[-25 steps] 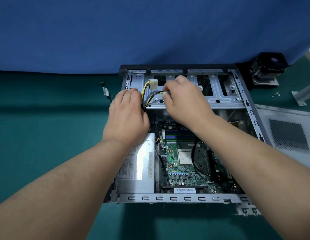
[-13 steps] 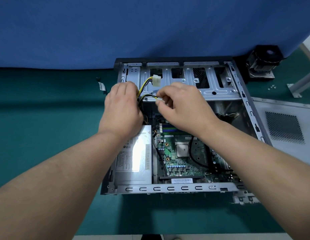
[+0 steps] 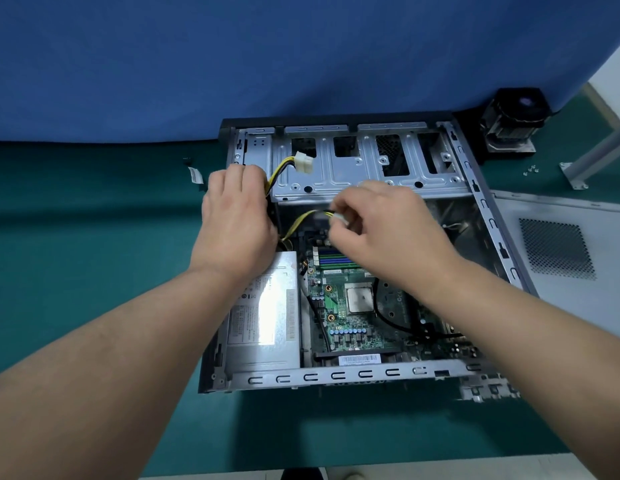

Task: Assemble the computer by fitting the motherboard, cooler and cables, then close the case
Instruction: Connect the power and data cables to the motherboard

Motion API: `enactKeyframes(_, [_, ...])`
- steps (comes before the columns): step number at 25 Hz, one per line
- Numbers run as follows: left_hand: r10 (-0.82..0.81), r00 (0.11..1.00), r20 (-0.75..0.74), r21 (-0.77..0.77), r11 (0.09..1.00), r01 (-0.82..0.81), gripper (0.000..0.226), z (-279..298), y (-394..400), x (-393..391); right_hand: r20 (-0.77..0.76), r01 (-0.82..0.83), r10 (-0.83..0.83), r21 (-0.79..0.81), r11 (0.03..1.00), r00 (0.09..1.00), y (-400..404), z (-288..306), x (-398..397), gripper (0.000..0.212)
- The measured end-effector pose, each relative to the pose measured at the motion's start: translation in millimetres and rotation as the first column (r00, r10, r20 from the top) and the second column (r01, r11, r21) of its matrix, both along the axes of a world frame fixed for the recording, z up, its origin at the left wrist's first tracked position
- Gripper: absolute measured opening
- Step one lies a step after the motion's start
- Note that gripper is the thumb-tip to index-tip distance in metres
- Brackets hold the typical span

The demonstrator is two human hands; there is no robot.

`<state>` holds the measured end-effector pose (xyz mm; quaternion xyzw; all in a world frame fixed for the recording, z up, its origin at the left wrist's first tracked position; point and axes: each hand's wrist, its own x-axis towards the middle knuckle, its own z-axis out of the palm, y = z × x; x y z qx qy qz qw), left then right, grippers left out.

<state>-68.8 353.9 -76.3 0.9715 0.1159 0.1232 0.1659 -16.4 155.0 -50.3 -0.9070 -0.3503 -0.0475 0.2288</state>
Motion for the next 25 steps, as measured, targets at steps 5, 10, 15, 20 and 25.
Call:
enactKeyframes(5, [-0.032, 0.999, -0.021, 0.060, 0.998, 0.033, 0.028, -1.9, -2.0, -0.2, -0.051, 0.156, -0.173, -0.242, 0.958, 0.984, -57.3, -14.6, -2.2, 0.019])
enactKeyframes(10, [-0.098, 0.995, -0.017, 0.070, 0.993, 0.099, 0.029, -2.3, -1.4, 0.2, -0.190, 0.206, -0.327, -0.471, 0.858, 0.926, -66.7, -38.8, 10.4, 0.021])
enactKeyframes(15, [-0.124, 0.992, -0.001, 0.081, 0.989, 0.124, 0.027, -2.5, -3.2, 1.6, -0.245, 0.116, -0.247, -0.448, 0.886, 0.937, -43.8, -52.7, 23.7, 0.016])
enactKeyframes(20, [-0.127, 0.992, 0.005, 0.064, 0.990, 0.126, 0.024, -5.0, -1.0, 2.4, -0.268, 0.129, -0.242, -0.378, 0.917, 0.932, -27.3, -70.6, 43.7, 0.018])
enactKeyframes(25, [-0.114, 0.993, 0.018, 0.073, 0.991, 0.112, 0.023, -6.8, -1.2, 3.4, -0.264, 0.154, -0.259, -0.362, 0.919, 0.929, -26.4, -81.1, 59.1, 0.028])
